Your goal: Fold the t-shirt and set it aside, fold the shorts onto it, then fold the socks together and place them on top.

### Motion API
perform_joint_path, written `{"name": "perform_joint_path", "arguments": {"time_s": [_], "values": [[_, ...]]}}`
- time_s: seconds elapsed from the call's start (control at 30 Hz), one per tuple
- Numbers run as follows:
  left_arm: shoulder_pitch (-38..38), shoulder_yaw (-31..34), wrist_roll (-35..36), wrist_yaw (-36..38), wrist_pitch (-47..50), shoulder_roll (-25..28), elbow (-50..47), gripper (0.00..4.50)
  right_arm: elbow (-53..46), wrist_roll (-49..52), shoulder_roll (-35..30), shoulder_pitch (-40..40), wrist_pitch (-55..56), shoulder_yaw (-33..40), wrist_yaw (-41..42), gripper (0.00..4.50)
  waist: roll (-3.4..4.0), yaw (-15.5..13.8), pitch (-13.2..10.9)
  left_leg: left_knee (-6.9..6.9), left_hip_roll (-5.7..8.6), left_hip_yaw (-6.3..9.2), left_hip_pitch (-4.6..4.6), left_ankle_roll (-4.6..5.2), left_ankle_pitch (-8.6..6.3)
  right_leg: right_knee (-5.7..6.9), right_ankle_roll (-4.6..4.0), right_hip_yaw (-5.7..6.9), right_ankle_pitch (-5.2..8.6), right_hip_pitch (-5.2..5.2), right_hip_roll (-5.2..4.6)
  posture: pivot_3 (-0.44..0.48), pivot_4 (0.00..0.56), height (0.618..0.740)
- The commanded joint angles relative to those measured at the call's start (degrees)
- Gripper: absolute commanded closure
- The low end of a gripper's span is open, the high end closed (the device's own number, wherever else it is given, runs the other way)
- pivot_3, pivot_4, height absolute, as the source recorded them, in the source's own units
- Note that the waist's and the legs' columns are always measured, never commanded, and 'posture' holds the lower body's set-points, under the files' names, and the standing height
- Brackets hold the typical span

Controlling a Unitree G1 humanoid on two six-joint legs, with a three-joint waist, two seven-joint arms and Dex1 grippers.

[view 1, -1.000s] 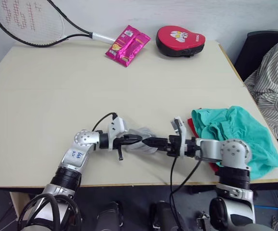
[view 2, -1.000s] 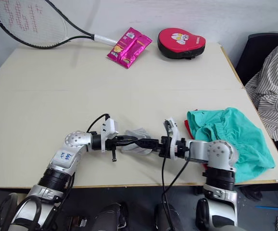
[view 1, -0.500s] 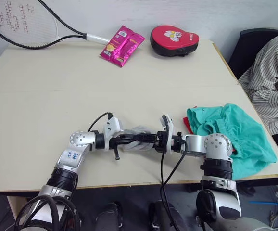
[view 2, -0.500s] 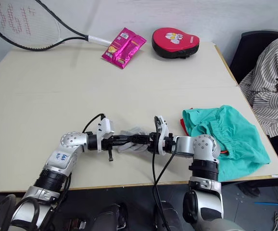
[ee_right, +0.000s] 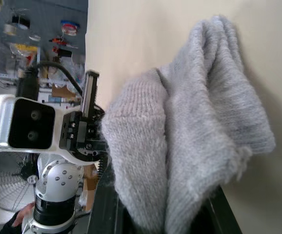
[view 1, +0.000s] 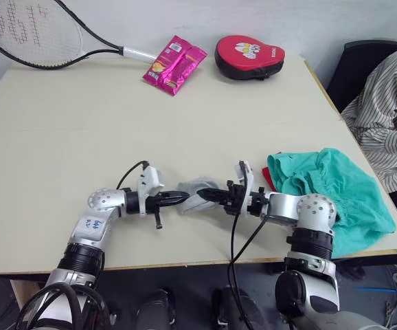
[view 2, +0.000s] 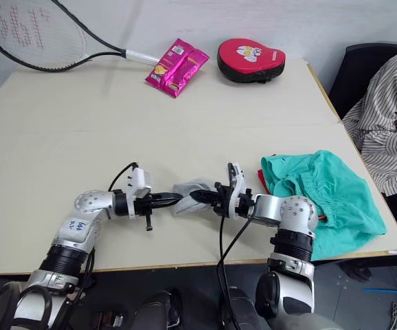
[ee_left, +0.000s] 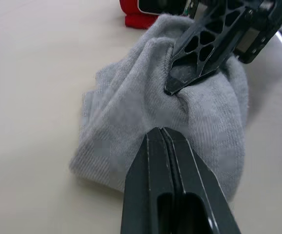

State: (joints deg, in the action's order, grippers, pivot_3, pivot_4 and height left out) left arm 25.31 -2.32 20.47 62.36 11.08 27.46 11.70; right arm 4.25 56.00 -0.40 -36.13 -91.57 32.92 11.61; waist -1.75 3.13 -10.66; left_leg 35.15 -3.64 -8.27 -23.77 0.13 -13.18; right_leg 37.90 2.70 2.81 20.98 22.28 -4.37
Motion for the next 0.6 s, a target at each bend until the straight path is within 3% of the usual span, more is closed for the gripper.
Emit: {"name": "perform_joint_path", "arguments": {"time_s": [0.03,0.13,0.2,0.27,0.4,0.6], "values": [[1.08,4.34,7.72,0.99,4.55,0.79,-8.9,3.36,-7.55,14.7,-4.07,2.29,-0.93,3.87,0.41,4.33,0.0,-0.27,0.0,0.05,0.0,0.02,-0.35,0.01,0.05,0.07,0.04,0.02,-0.02,0.29,0.0,0.0,0.15,0.74],[0.93,4.8,11.49,1.41,9.11,1.85,-15.46,2.44,-8.04,36.34,-9.81,5.19,6.98,7.36,-10.52,4.33,0.0,-0.44,0.0,0.09,0.02,0.05,-0.43,0.01,0.07,-0.01,0.11,0.03,-0.06,0.3,0.0,0.0,0.15,0.74],[0.56,4.79,13.14,2.16,9.64,1.99,-18.87,1.85,-8.41,49.89,-18.22,8.88,14.09,6.87,-16.14,4.33,0.04,-0.61,-0.03,0.09,0.06,0.01,-0.43,0.08,0.04,-0.11,0.14,0.02,-0.07,0.25,0.0,0.0,0.15,0.74],[0.51,5.6,15.39,0.9,11.25,1.22,-21.14,1.23,-8.47,55.86,-26.29,12.07,17.86,7.81,-16.9,4.33,0.08,-0.94,-0.06,0.12,0.14,-0.06,-0.44,0.19,0.01,-0.28,0.2,-0.06,-0.07,0.22,-0.02,0.0,0.15,0.74],[0.29,6.07,18.5,-1.08,13.79,0.38,-24.49,0.0,-3.25,57.0,-38.4,19.22,22.37,11.75,-17.19,4.33,0.04,-1.22,-0.09,0.24,0.12,-0.1,-0.41,0.27,0.02,-0.35,0.32,-0.18,-0.1,0.16,0.1,0.0,0.15,0.74],[-0.05,7.21,20.95,-1.38,14.66,0.21,-24.84,0.0,10.32,47.73,-44.36,23.69,27.54,9.67,-15.81,4.33,0.02,-1.14,-0.1,0.43,0.02,-0.14,-0.35,0.28,0.12,-0.35,0.48,-0.53,-0.27,0.12,0.42,0.0,0.15,0.74]]}}
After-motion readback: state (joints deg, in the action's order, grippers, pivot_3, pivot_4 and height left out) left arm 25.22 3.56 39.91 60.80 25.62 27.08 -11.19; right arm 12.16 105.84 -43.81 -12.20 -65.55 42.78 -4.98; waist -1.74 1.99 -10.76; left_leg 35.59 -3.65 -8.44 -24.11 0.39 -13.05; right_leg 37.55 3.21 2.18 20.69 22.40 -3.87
